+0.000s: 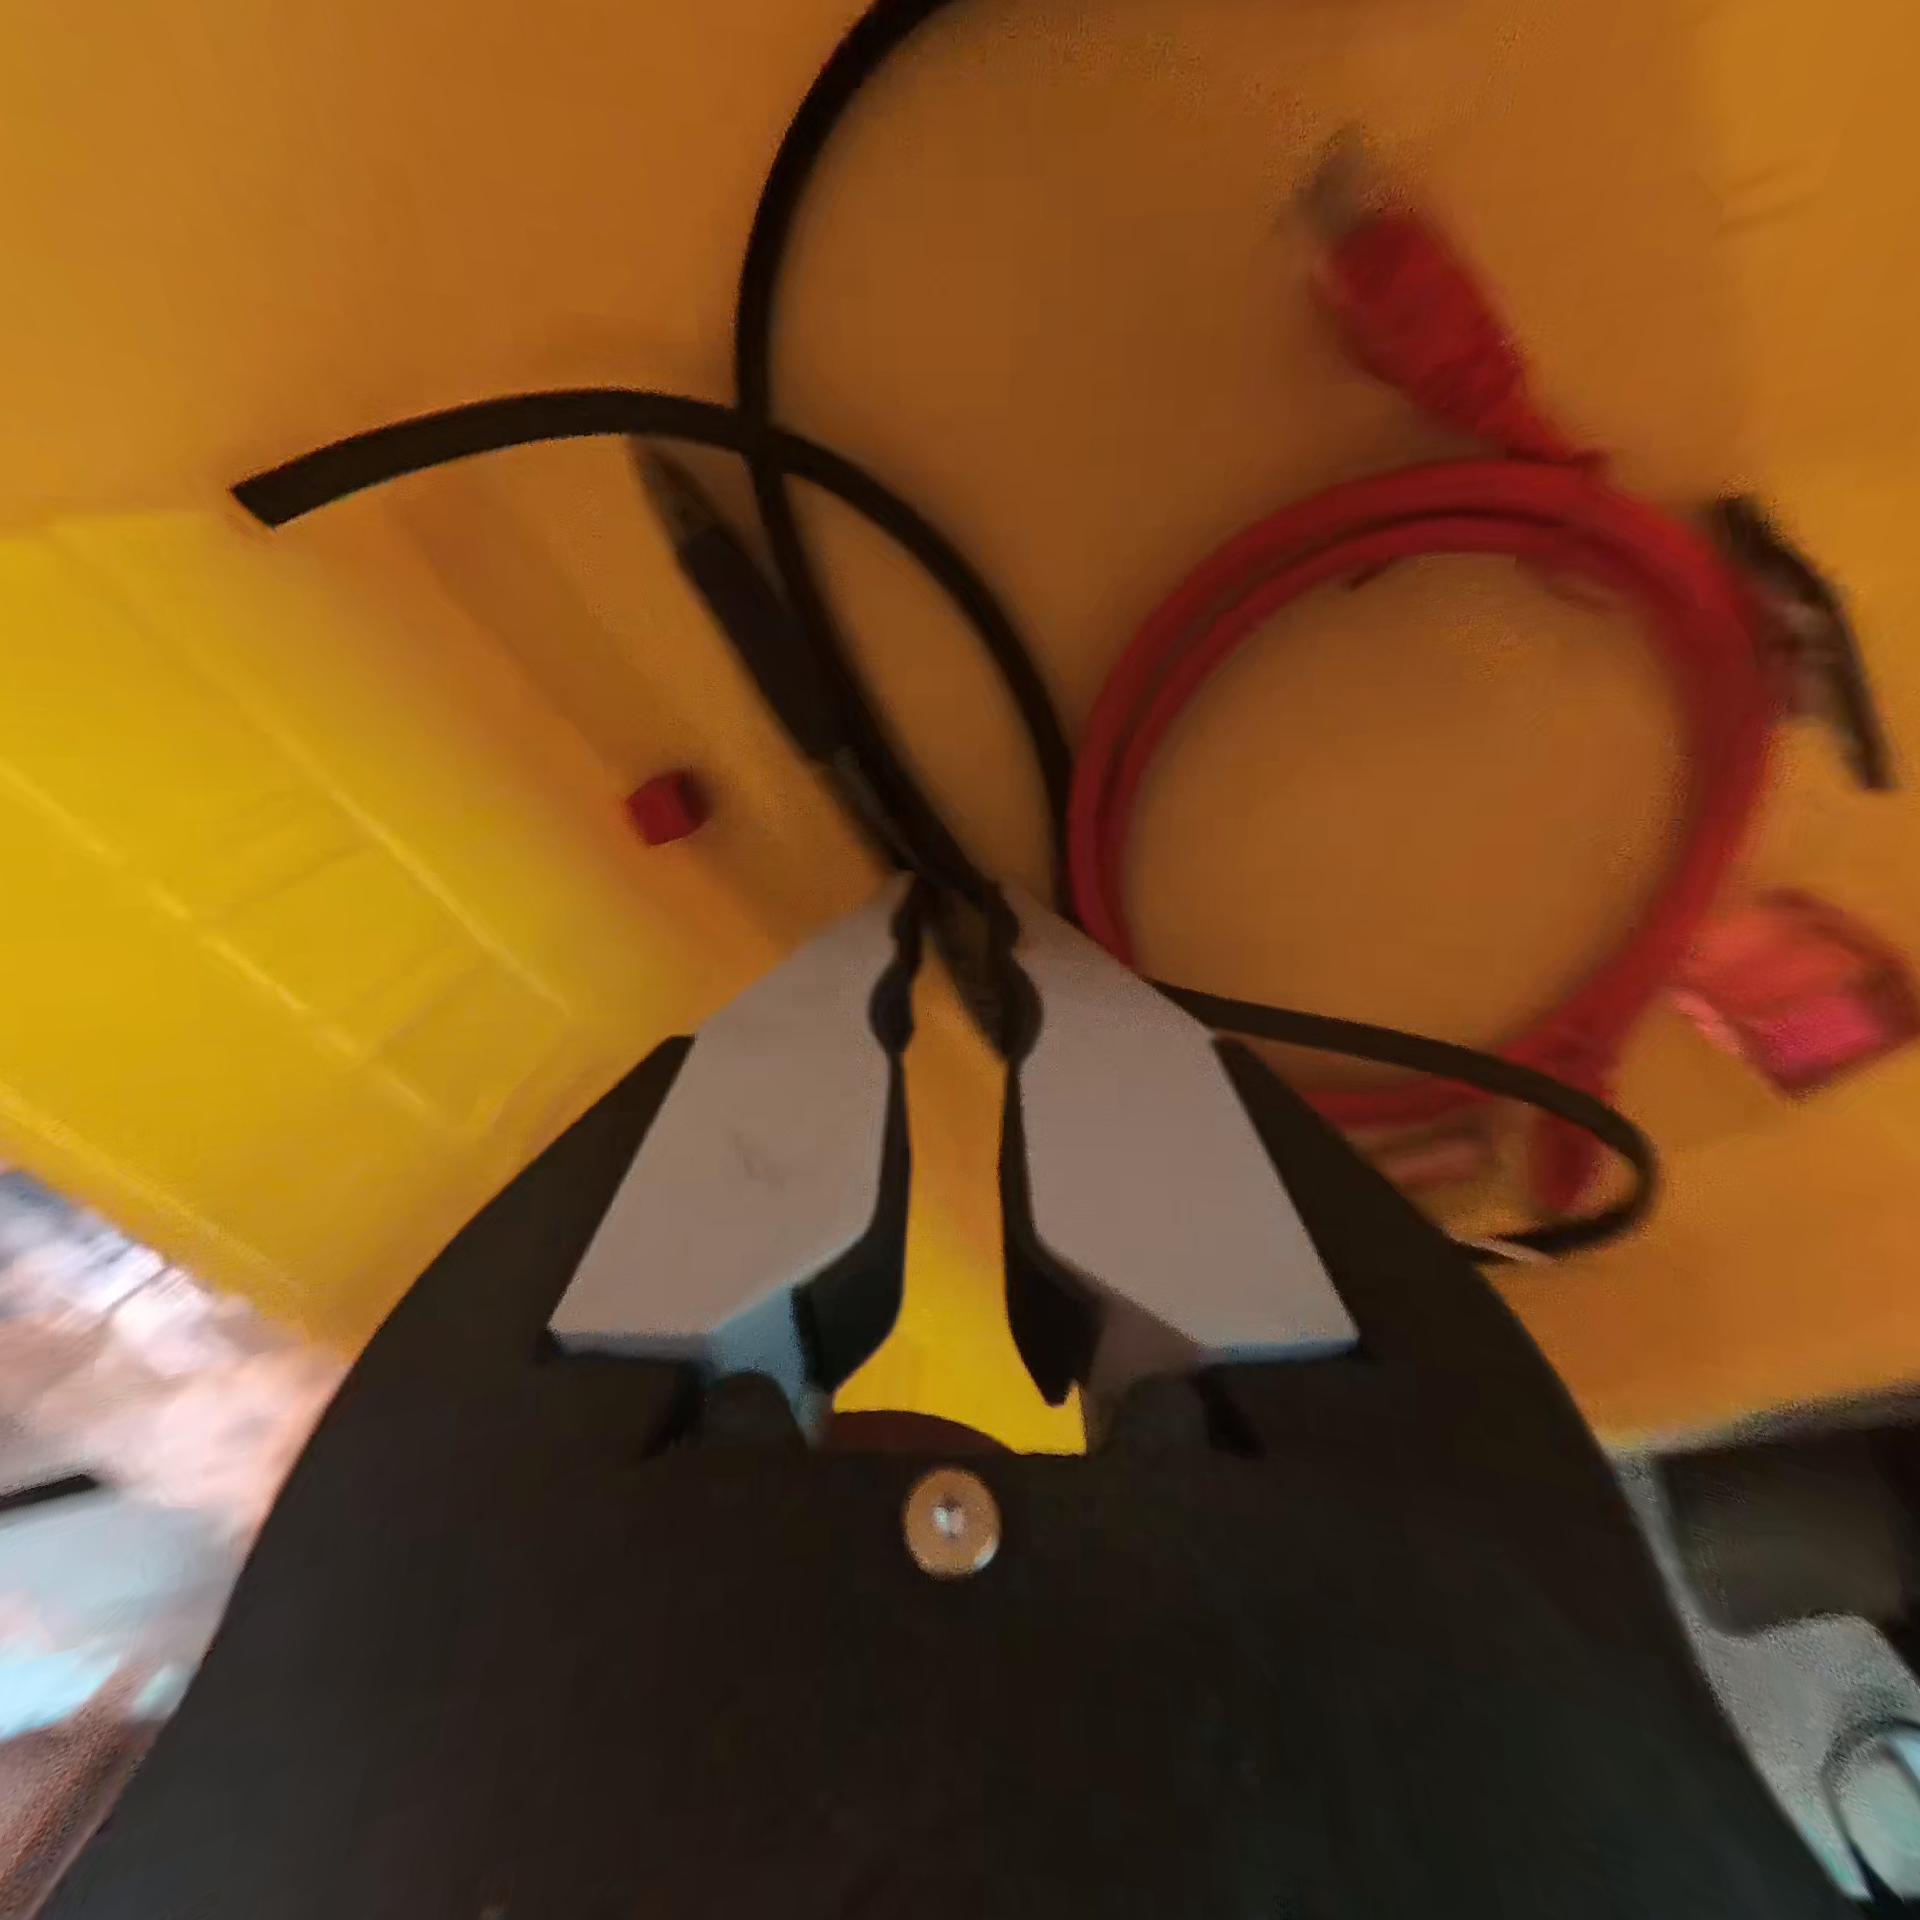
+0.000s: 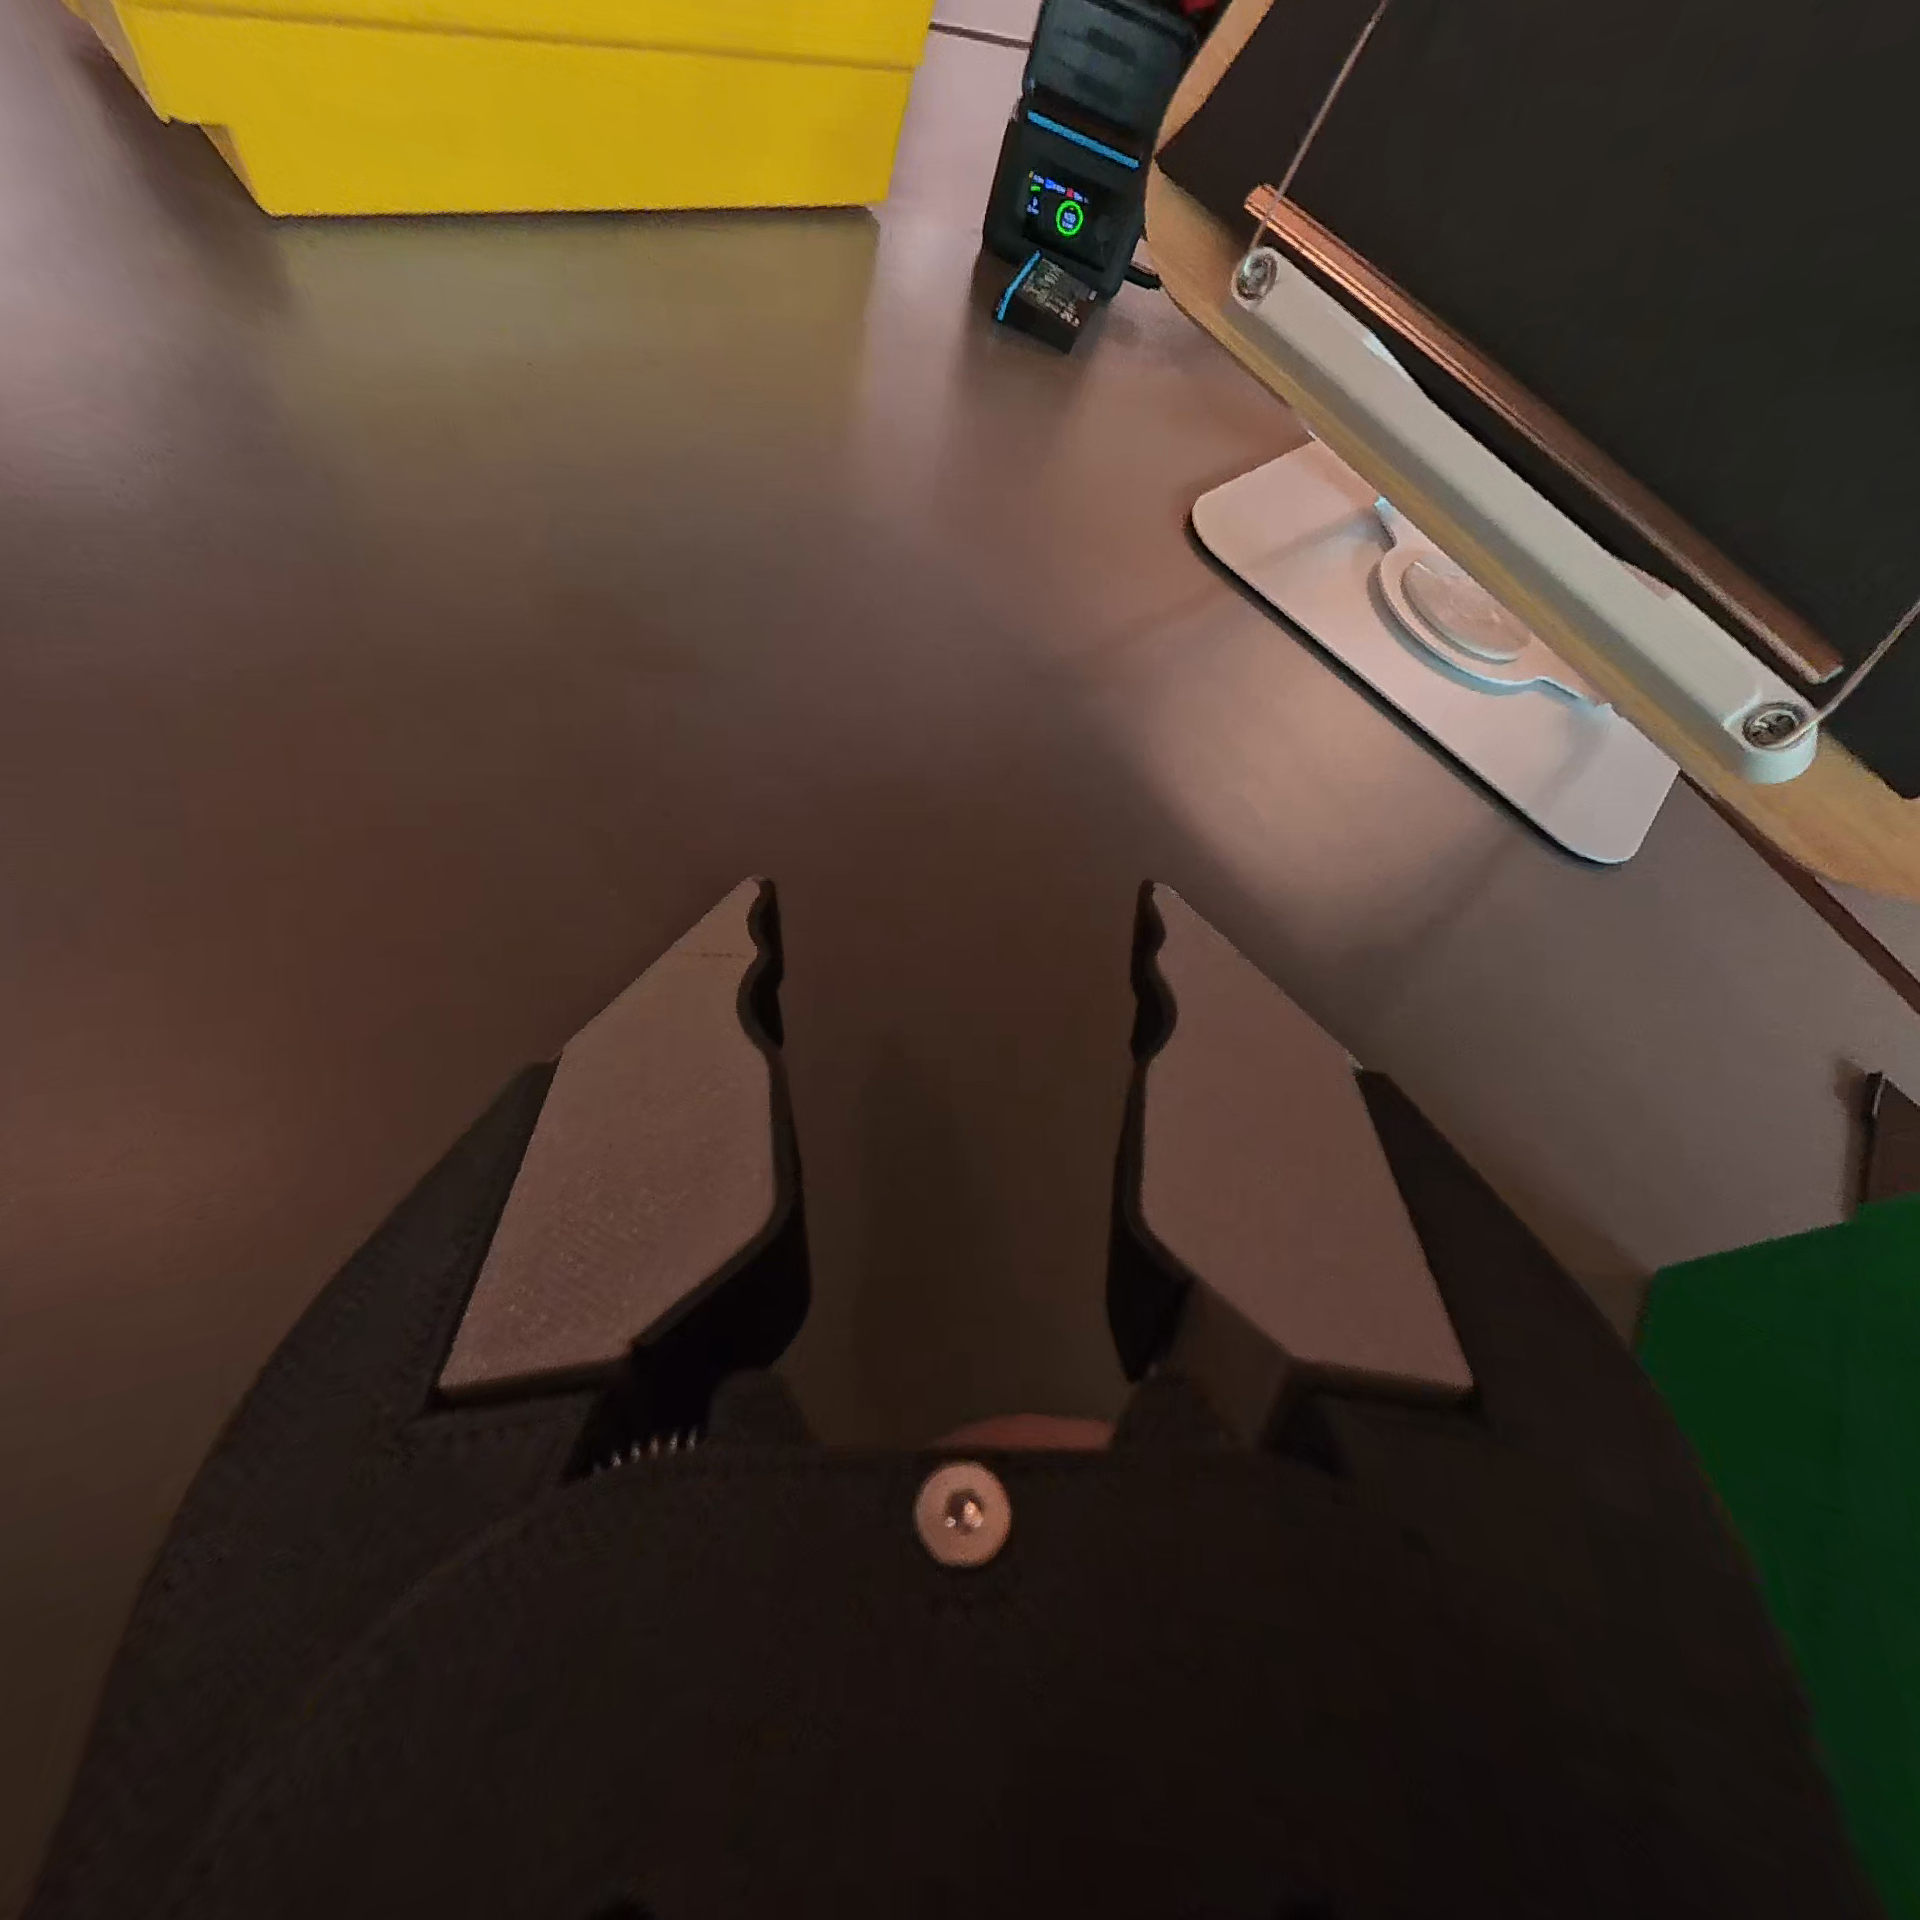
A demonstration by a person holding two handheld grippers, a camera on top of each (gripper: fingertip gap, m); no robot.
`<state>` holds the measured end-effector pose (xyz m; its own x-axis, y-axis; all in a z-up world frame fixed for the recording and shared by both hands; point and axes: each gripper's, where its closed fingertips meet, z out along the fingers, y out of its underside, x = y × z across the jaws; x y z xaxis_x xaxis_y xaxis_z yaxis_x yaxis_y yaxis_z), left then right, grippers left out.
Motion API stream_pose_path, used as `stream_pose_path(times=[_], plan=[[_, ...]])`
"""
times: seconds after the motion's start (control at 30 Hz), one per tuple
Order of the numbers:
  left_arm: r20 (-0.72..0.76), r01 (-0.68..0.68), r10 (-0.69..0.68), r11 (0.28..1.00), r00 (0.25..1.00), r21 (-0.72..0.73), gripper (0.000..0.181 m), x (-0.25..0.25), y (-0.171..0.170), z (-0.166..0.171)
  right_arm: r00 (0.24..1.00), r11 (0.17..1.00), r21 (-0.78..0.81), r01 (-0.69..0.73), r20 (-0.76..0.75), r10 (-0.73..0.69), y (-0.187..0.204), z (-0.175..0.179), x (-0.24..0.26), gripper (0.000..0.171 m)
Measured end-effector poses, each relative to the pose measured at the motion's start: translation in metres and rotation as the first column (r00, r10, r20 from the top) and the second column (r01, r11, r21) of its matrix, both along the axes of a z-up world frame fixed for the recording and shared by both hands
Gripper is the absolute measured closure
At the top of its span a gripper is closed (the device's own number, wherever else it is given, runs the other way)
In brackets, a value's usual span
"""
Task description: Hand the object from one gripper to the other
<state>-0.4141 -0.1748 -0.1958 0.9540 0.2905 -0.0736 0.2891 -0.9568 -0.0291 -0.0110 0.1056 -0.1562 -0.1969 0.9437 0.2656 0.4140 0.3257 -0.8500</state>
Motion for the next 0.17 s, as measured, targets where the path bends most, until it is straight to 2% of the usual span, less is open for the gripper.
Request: stream_pose_path(times=[0.03, 0.1, 0.17], plan=[[0.07, 0.001, -0.007, 0.996, 0.998, 0.085, 0.18, 0.012, 0.012, 0.005, 1.0, 1.0, 0.011, -0.002, -0.001, 0.002, -0.001, 0.001, 0.0, 0.107], [0.147, -0.002, -0.031, 0.976, 0.989, 0.217, 0.165, 0.029, 0.03, 0.019, 1.0, 0.999, 0.039, 0.001, -0.002, -0.001, -0.002, 0.001, 0.0, 0.108], [0.024, -0.015, 0.011, 0.984, 1.0, 0.175, 0.159, 0.011, 0.025, 0.024, 1.0, 0.999, 0.05, -0.004, -0.006, 0.004, -0.004, 0.001, 0.0, 0.109]])
